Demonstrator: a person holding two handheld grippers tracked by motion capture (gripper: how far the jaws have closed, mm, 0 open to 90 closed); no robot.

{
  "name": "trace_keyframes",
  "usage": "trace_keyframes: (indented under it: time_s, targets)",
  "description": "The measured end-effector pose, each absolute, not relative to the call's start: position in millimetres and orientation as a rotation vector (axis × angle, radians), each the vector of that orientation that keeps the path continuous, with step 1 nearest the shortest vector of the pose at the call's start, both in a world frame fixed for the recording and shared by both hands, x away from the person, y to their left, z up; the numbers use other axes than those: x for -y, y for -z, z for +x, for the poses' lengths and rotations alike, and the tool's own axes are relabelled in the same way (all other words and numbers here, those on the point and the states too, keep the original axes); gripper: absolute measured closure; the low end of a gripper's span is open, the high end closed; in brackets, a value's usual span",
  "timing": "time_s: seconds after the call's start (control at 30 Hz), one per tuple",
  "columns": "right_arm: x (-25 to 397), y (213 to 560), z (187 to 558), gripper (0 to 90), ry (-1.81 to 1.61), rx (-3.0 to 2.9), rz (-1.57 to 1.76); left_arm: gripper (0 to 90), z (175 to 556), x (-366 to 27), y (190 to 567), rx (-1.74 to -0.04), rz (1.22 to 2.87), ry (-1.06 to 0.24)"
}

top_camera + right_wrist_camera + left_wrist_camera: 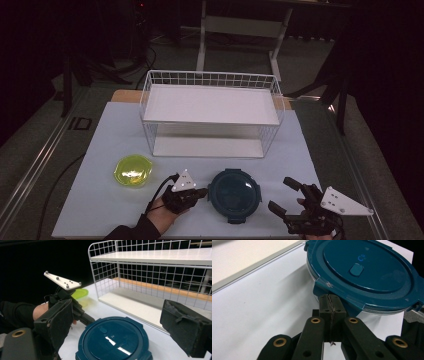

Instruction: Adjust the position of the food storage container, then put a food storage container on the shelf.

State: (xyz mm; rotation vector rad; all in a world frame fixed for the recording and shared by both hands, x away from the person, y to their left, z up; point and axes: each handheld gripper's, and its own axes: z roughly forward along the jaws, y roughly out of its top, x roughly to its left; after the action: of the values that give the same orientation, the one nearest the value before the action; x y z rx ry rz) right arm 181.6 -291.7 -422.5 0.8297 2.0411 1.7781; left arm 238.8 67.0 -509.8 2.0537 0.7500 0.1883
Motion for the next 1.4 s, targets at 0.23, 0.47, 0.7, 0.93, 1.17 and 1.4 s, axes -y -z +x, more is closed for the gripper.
trace_keyframes:
  time_s: [0.23, 0.47, 0.7, 0.93, 1.17, 1.4]
  targets:
    - [289, 425, 183, 10.9, -1.775, -2.058, 0.830, 89.1, 241, -65, 511, -0.745, 2.051, -0.170]
    - [291, 422, 178, 10.9, -1.735, -2.013, 0.830, 72.5, 236, -72, 485, -0.701, 1.992, -0.151]
    - [293, 421, 180, 10.3, -1.712, -2.044, 0.818, 26.3, 226, -79, 461, -0.683, 1.918, -0.079]
    - [290, 418, 179, 9.7, -1.673, -2.057, 0.825, 5.6, 221, -83, 443, -0.666, 1.889, -0.034]
    - [294, 414, 180, 14.2, -1.662, -2.044, 0.857, 2.7, 225, -79, 434, -0.664, 1.895, 0.010]
    - [295, 411, 183, 14.4, -1.657, -2.029, 0.898, 2.6, 234, -73, 438, -0.707, 1.903, 0.037]
